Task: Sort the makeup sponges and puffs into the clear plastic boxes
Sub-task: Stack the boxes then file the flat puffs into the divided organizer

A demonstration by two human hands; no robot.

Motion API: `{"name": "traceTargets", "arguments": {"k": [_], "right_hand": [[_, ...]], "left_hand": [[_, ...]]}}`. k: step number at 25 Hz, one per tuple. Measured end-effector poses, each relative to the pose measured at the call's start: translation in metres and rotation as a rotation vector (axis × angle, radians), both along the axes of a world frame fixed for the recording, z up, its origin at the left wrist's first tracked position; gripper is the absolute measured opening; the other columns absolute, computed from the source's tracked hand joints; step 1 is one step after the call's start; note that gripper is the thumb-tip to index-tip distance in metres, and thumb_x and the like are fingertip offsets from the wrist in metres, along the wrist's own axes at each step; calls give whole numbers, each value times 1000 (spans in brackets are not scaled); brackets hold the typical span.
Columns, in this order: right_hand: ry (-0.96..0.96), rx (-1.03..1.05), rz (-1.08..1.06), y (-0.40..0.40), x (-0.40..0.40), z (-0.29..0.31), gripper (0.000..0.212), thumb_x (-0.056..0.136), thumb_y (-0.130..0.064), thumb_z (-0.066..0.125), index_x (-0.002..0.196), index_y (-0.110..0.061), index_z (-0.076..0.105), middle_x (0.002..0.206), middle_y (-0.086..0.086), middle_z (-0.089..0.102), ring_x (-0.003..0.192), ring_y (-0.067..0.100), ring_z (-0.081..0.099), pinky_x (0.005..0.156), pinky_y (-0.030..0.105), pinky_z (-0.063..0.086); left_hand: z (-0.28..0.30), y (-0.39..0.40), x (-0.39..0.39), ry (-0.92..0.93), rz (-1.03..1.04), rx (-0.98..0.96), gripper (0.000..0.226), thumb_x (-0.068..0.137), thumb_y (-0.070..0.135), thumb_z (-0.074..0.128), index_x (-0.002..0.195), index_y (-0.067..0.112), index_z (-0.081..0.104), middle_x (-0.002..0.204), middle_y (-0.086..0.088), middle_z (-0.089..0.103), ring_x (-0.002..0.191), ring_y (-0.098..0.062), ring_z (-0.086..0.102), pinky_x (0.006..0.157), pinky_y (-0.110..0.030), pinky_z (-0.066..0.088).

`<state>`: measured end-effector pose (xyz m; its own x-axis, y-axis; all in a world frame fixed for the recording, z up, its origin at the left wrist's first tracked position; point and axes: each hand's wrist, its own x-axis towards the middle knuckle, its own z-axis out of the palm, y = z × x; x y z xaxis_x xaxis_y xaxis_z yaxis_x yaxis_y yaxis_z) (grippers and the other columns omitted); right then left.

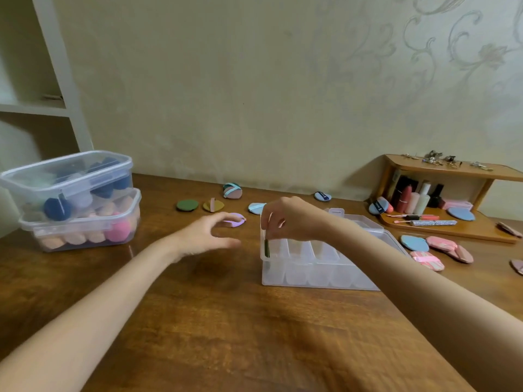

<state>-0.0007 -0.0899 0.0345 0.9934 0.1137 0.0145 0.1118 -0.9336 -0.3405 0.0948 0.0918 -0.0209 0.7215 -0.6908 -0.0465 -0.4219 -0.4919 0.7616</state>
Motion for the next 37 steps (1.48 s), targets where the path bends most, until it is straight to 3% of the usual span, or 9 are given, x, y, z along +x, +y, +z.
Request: {"name": "traceTargets", "arguments": {"k": [4,8,13,17,22,24,27,31,37], "right_hand": [[4,104,-25,-12,12,-6,8,81,-11,67,86,-17,67,99,8,72,99,23,65,92,40,51],[20,138,-12,-15,23,-8,12,88,-9,57,84,-18,64,93,7,74,94,23,67,79,27,51],[33,169,-7,-16,31,-12,16,91,-10,52,90,-10,67,90,9,75,90,26,69,73,25,52],[24,159,12,-16,26,-9,17,91,-8,51,89,-15,66,90,5,73,90,20,67,74,23,50],[116,327,-32,-23,12,-9,19,96,-9,41,99,-13,60,97,8,73,75,10,56,64,19,43],[184,630,-93,-29,6,-11,28,100,-18,33,111,-6,55,99,15,71,80,17,55,66,25,43],[301,905,-192,-39,6,-10,53,99,-44,26,119,-4,55,93,16,67,82,20,58,72,29,43],[299,678,-73,-30,1,-4,29,96,-18,45,116,-2,59,105,12,64,97,22,60,89,31,49],[74,142,10,-13,-2,-5,40,79,1,66,114,-14,54,115,1,58,97,17,54,91,32,48]], "left_hand": [[-10,-8,48,-403,353,292,36,93,16,54,129,18,51,149,-7,35,139,-25,30,111,-38,30],[-24,-17,81,-337,401,643,41,98,21,39,140,18,38,156,-20,11,142,-39,19,113,-46,25],[-33,-5,98,-590,459,663,38,98,14,32,132,5,46,136,-17,46,124,-31,42,101,-39,39],[-16,1,85,-814,515,325,26,94,19,51,115,5,57,114,-11,61,105,-25,53,82,-34,46],[26,-31,-12,-554,353,-489,5,85,12,64,81,16,63,73,10,62,63,3,56,60,-9,43],[30,-36,-42,-480,212,-509,9,86,15,61,80,21,64,74,14,63,67,7,58,62,-6,45],[24,-40,-56,-493,90,-253,12,89,22,59,87,25,70,83,11,69,79,-1,61,63,-6,44],[24,-43,-56,-514,0,38,20,90,24,54,100,26,71,97,3,71,95,-14,59,87,-36,51],[36,-43,-62,-409,-18,43,22,94,13,47,115,19,50,117,1,64,113,-14,55,98,-32,37]]}}
